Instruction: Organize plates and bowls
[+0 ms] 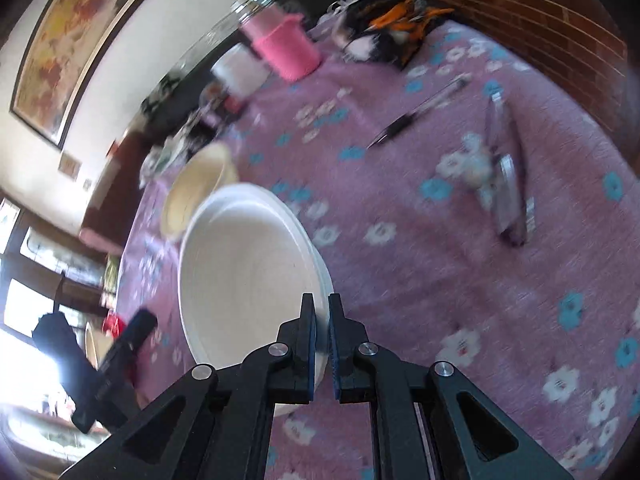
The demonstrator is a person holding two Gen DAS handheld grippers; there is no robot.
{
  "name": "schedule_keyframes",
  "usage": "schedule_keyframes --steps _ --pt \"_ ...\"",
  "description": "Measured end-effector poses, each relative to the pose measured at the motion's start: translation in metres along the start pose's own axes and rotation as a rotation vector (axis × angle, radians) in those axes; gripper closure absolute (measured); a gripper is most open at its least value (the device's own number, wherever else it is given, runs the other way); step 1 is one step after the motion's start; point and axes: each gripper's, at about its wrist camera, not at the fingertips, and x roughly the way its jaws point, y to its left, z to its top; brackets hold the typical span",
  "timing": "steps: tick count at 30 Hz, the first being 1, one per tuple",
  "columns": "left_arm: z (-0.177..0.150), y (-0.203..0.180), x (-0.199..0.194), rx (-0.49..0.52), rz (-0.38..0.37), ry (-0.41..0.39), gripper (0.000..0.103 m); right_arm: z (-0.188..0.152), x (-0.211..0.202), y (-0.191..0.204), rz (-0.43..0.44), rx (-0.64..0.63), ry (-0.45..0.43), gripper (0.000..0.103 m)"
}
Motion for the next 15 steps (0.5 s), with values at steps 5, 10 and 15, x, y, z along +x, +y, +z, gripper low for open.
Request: schedule_keyframes --steps 5,10,15 --pt "0.0 -0.004 -0.001 0.012 -0.024 -0.004 0.005 -0.005 0.013 0.027 0.01 -0.096 -0.007 0.094" --pt "-0.002 -0.002 0.001 0.002 -0.031 0.01 0.005 -0.002 0.0 0.031 -0.041 -0.13 -0.088 0.087" --pt "-0.004 -0.003 0.005 0.004 -0.048 0.032 0.013 -0.007 -0.013 0.02 -0.014 -0.111 -0.121 0.086"
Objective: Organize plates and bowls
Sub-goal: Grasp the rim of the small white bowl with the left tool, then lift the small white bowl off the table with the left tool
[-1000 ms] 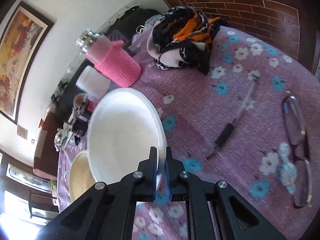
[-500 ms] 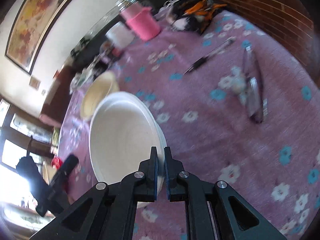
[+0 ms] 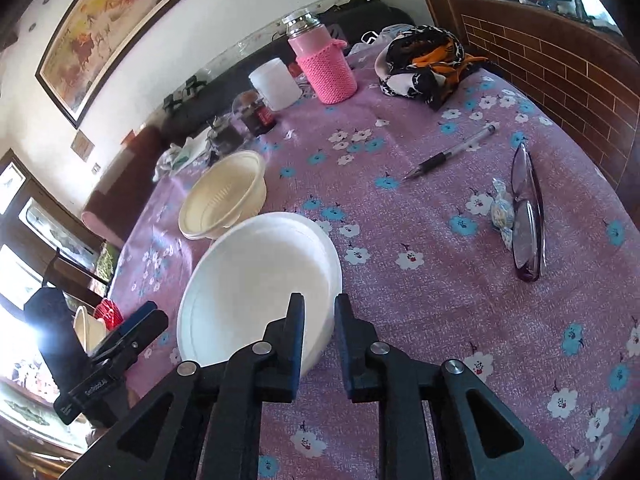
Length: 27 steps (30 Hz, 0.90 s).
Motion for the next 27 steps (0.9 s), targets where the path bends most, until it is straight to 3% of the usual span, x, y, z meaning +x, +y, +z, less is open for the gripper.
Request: schedule_keyframes --steps 5,11,14,17,21,27 --pt "-0.001 -0.01 0.0 0.001 0.017 0.054 0.023 0.003 0.001 0.0 0.019 0.006 -0.009 0.086" --pt "0.001 -0.015 0.008 -0.035 -0.016 0.113 0.037 0.003 0.004 -0.003 0.016 0.01 0.0 0.086" --pt "0.002 -0.02 0.013 -0.046 -0.025 0.147 0.038 0.002 0.003 -0.005 0.017 0.007 0.006 0.086" --pt "0.004 -0.025 0.018 -0.034 0.018 0.163 0.04 0.001 0.003 -0.005 0.021 -0.005 0.008 0.086" --pt "0.003 -0.03 0.028 -0.024 0.022 0.197 0.064 -0.001 0.008 -0.002 0.01 -0.031 0.023 0.086" --pt "-0.001 -0.052 0.035 0.078 0.068 0.19 0.08 -0.007 0.016 0.006 0.001 -0.064 0.038 0.087"
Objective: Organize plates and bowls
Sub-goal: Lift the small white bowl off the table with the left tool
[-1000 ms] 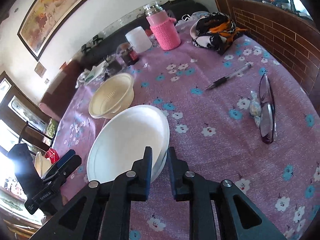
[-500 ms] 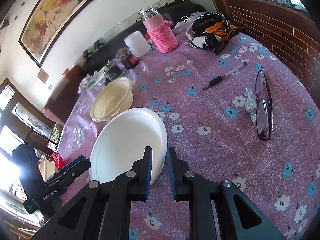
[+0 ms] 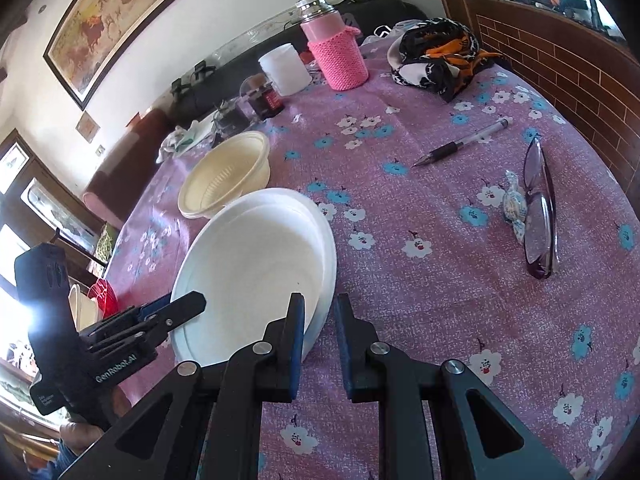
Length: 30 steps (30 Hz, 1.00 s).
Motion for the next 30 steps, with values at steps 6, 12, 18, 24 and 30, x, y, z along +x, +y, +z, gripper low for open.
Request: schedule_keyframes --steps 6,12,18,24,30 --pt "-0.002 -0.004 -0.003 0.019 0.021 -0.014 0.08 -0.001 0.0 0.003 0.007 0.004 -0.003 0.091" --pt "-0.005 -0.002 -0.011 0.015 0.02 -0.024 0.08 -0.003 -0.002 0.006 0.019 0.007 0.0 0.091" --pt "-0.007 0.005 -0.022 0.003 0.019 -0.04 0.08 -0.005 -0.006 0.017 0.034 -0.007 -0.007 0.091" --pt "-0.011 0.012 -0.034 -0.005 0.015 -0.058 0.08 -0.006 -0.007 0.027 0.044 -0.018 -0.006 0.092" --pt "-0.015 0.024 -0.044 -0.026 0.01 -0.075 0.08 -0.006 -0.007 0.042 0.048 -0.036 -0.001 0.091"
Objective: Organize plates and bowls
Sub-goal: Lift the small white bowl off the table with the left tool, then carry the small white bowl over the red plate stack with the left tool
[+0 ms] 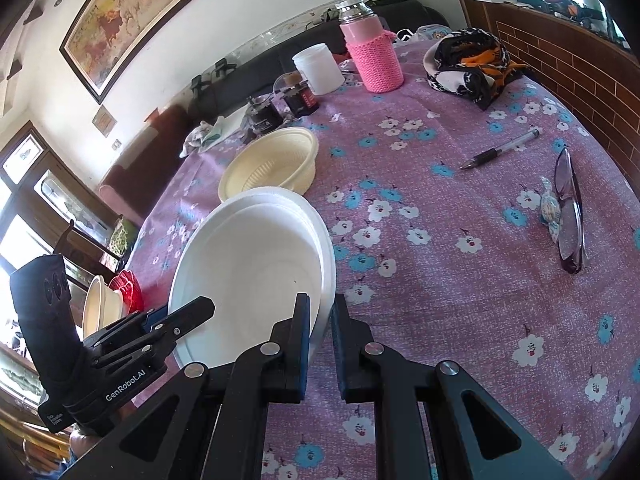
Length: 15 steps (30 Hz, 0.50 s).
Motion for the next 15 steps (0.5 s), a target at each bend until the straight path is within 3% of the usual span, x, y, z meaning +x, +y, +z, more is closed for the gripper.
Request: schedule_keyframes --steps 15 --pt "-0.006 0.031 -0.027 -0.062 0.013 -0.044 0.08 0.002 0.012 0.039 0.012 -0.059 0.025 0.091"
